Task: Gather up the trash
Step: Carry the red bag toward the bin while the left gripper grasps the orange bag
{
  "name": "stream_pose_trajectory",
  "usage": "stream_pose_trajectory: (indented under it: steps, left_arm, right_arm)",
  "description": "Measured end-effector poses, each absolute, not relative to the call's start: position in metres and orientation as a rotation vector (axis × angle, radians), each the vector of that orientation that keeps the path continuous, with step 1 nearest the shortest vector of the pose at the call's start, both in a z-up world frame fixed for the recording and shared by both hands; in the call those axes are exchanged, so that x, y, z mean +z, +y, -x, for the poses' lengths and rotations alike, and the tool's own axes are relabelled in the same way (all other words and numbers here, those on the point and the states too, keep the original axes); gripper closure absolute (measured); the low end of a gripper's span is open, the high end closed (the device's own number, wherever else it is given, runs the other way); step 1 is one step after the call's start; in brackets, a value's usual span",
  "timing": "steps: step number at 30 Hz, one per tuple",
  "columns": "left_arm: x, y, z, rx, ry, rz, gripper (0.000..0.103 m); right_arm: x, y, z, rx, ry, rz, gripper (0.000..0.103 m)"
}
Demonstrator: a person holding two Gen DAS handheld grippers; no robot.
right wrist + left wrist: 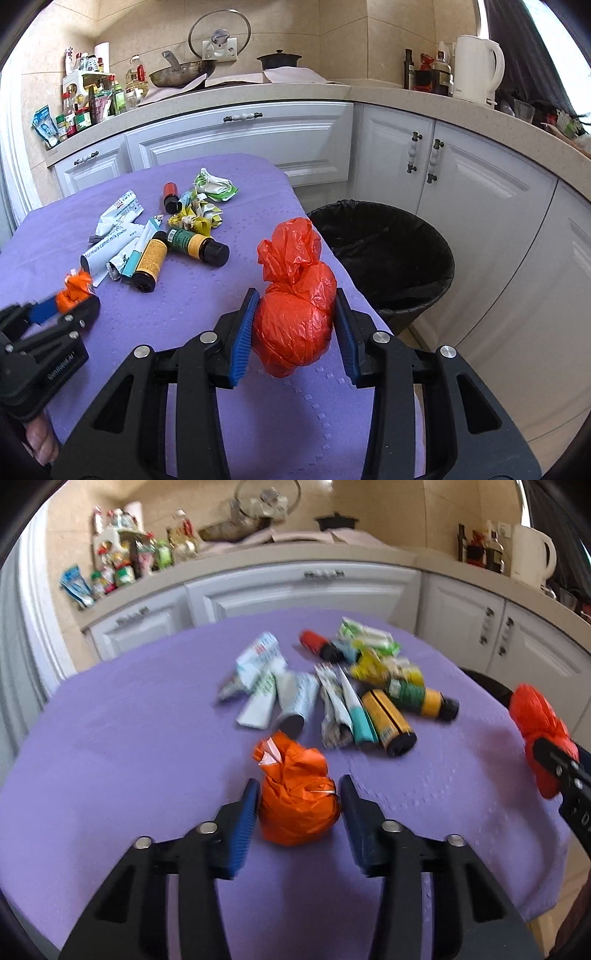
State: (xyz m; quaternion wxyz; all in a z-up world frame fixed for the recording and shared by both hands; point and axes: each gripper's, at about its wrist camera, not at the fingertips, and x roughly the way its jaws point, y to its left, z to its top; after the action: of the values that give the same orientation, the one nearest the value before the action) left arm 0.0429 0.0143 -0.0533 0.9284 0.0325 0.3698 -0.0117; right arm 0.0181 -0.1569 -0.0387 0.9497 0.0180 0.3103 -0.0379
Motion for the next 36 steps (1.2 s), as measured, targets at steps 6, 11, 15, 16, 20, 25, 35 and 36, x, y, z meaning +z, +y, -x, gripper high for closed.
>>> stream_pose_trajectory:
  steps: [6, 11, 15, 16, 20, 25, 35, 36]
  left_arm:
    - [-0.051, 0.016, -0.038, -0.037, 0.754, -0.066, 0.061]
    - [-0.039, 0.022, -0.023, -0.038, 0.708, -0.068, 0.061]
    - [-0.022, 0.021, -0.015, -0.053, 0.634, -0.080, 0.061]
    - [-0.016, 0.017, -0.014, -0.062, 0.607, -0.094, 0.061]
    - [-0.003, 0.002, -0.023, -0.125, 0.586, -0.091, 0.061]
    - [0.009, -0.030, -0.049, -0.205, 0.571, -0.082, 0.061]
    - [0.014, -0.101, -0.112, -0.289, 0.591, -0.113, 0.061]
    - [0.013, -0.107, -0.117, -0.294, 0.598, -0.116, 0.061]
  right_arm:
    - [-0.038, -0.157, -0.017, -0.080, 0.627, -0.036, 0.064]
    - [-0.034, -0.157, -0.015, -0.084, 0.613, -0.035, 0.064]
    - [-0.029, -0.158, -0.011, -0.096, 0.592, -0.034, 0.064]
    - [-0.027, -0.160, -0.011, -0.102, 0.585, -0.035, 0.064]
    - [-0.018, -0.172, -0.015, -0.132, 0.562, -0.044, 0.064]
    - [-0.006, -0.195, -0.030, -0.187, 0.532, -0.060, 0.064]
    - [-0.003, -0.248, -0.073, -0.293, 0.547, -0.082, 0.064]
    - [-0.004, -0.252, -0.077, -0.302, 0.550, -0.082, 0.064]
